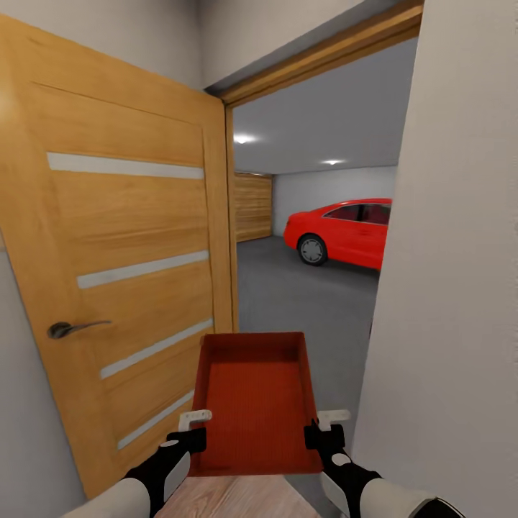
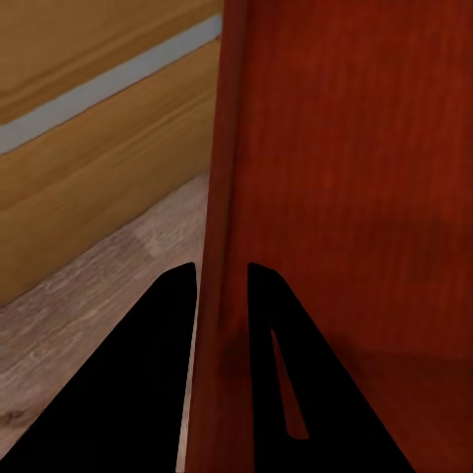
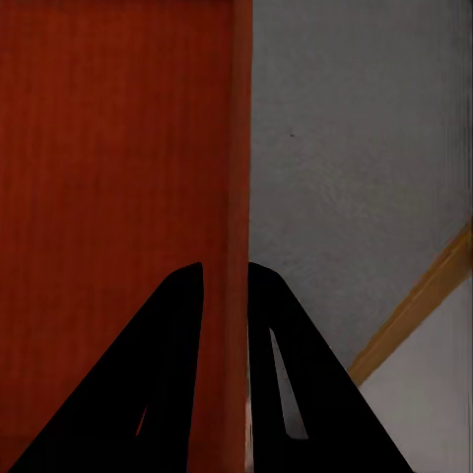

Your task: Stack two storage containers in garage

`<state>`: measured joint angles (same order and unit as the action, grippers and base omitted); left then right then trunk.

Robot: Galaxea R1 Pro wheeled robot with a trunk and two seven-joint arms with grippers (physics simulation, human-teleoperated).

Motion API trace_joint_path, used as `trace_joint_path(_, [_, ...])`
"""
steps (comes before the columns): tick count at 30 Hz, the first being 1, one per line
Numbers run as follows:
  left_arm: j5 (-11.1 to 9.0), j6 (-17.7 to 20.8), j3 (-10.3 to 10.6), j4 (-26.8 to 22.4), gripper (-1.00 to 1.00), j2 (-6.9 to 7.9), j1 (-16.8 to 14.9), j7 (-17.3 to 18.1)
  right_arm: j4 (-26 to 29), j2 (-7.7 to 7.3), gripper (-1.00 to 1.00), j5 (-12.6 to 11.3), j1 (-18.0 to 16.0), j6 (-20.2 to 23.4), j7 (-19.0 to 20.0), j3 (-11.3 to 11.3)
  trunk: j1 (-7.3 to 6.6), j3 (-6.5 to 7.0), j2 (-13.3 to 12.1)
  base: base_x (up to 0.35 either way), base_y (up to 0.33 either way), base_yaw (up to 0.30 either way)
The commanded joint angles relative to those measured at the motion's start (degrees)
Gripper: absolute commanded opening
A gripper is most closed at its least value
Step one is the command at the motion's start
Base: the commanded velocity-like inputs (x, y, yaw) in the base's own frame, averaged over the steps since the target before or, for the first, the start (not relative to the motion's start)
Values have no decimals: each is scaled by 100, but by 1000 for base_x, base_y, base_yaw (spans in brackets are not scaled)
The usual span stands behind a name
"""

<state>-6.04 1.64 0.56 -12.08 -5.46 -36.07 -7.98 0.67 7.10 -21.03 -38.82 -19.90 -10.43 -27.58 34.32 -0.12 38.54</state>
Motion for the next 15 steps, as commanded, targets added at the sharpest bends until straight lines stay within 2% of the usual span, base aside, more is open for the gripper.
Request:
trace_joint_path(1, [50,20,-73,-30,-100,38,3,-108,3,5,-100,38,-3,13,5,340,3,-1,2,183,120,-283])
trace_joint_path(9, [63,21,-73,-31,-100,36,3,-90,3,5,-100,38,-3,13,5,339,3,-1,2,242,210,-54])
trace_joint_path(15, [67,21,-73,-30,-100,29,3,-90,3,8,-100,38,-3,13,5,341,3,-1,2,246,216,-233])
